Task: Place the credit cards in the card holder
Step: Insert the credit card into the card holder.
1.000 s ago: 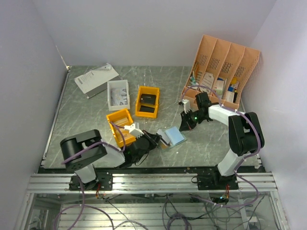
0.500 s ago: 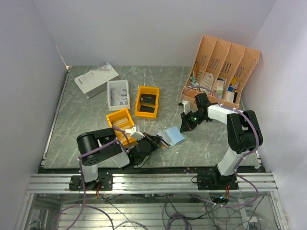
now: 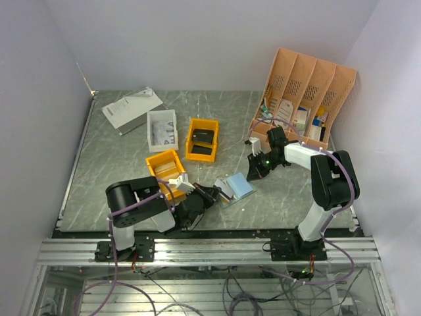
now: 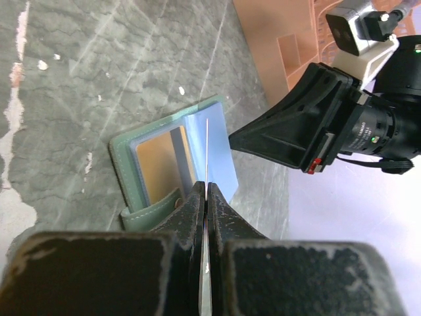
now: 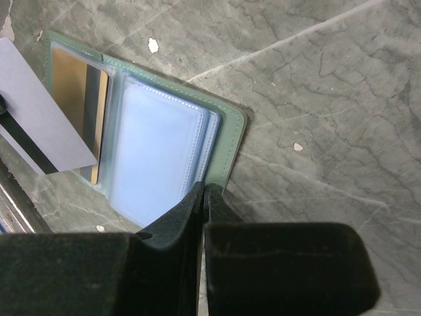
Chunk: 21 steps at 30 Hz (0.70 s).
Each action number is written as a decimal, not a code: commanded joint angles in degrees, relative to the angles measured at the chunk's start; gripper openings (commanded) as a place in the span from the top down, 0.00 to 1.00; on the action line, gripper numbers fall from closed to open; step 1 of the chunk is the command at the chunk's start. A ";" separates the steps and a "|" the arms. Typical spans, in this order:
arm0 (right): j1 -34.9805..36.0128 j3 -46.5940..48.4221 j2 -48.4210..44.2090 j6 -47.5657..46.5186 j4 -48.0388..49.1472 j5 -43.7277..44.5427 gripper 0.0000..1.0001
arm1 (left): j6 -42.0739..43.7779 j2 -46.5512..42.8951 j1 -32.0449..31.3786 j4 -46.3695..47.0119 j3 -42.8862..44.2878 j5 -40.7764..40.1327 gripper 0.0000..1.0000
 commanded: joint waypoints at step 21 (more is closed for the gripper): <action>-0.21 0.69 1.76 -0.55 -0.33 1.32 0.98 | -2.68 9.60 0.49 8.18 4.15 1.41 0.93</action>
